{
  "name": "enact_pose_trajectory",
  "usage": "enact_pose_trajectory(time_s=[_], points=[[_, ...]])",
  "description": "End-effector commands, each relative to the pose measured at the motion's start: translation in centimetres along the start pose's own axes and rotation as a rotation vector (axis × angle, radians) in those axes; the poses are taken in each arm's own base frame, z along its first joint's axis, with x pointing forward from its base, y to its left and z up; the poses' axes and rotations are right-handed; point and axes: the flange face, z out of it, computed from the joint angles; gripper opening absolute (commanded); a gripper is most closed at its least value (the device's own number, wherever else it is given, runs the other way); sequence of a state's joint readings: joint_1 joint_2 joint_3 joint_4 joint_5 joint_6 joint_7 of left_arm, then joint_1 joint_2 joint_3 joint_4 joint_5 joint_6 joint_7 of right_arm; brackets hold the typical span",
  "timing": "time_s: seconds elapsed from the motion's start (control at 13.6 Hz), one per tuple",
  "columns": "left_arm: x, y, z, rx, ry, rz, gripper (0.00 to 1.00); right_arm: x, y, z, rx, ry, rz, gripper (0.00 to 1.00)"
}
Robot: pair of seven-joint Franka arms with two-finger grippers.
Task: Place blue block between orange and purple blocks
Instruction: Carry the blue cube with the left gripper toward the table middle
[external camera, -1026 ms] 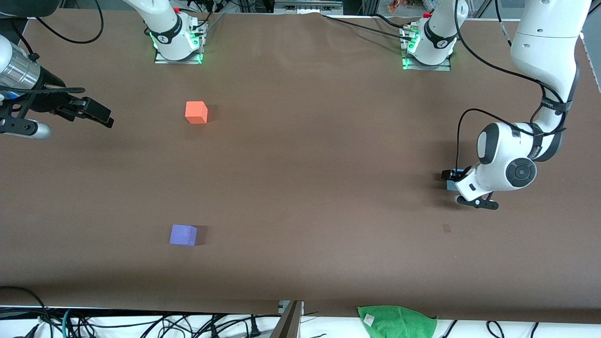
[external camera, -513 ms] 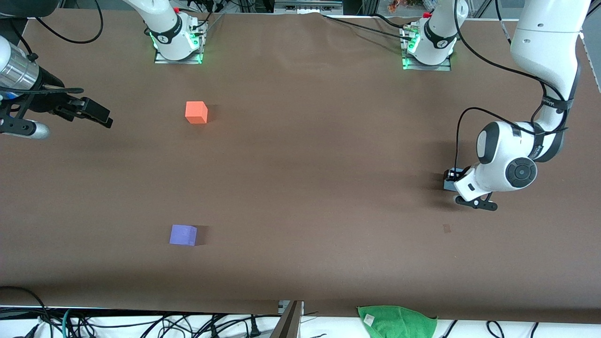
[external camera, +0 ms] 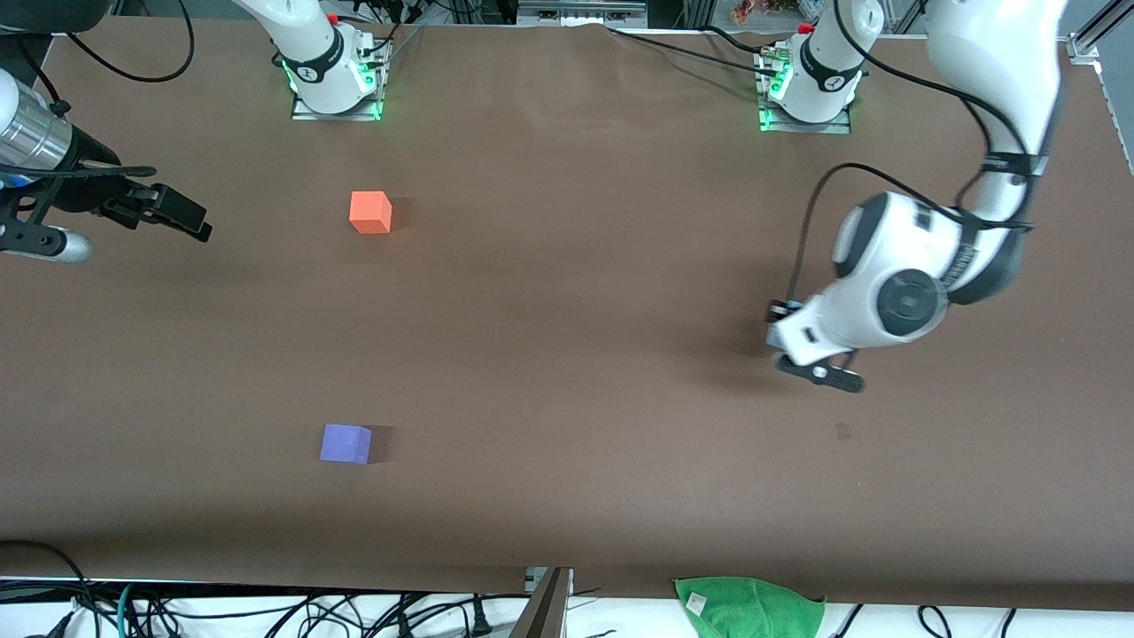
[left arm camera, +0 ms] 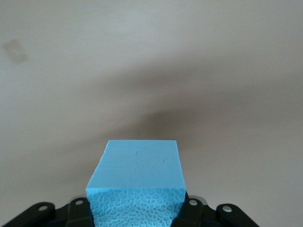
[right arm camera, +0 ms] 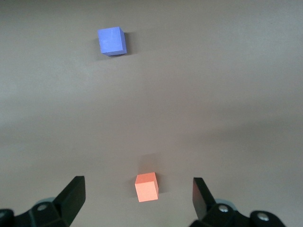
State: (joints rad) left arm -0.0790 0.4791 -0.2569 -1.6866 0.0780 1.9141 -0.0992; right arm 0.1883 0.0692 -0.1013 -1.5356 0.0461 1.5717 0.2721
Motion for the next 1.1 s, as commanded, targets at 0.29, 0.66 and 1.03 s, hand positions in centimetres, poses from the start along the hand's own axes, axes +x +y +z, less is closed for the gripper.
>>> enact_pose_trajectory(time_s=[0.29,0.66,1.03], points=[[2.2,20.6,5.6,-0.065,-0.042,-0.134,0.0,0.1,0.3,-0.5,0.019,0.01,0.002,1.0],[2.7,26.6,12.0,-0.118,0.042,-0.177,0.05,0.9,0.9,-0.8,0.013,0.06,0.015,1.0],[2.2,27.7,12.5,-0.12,0.028,-0.254,0.59,1.7,1.4,-0.6,0.022,0.081,0.043,1.0]])
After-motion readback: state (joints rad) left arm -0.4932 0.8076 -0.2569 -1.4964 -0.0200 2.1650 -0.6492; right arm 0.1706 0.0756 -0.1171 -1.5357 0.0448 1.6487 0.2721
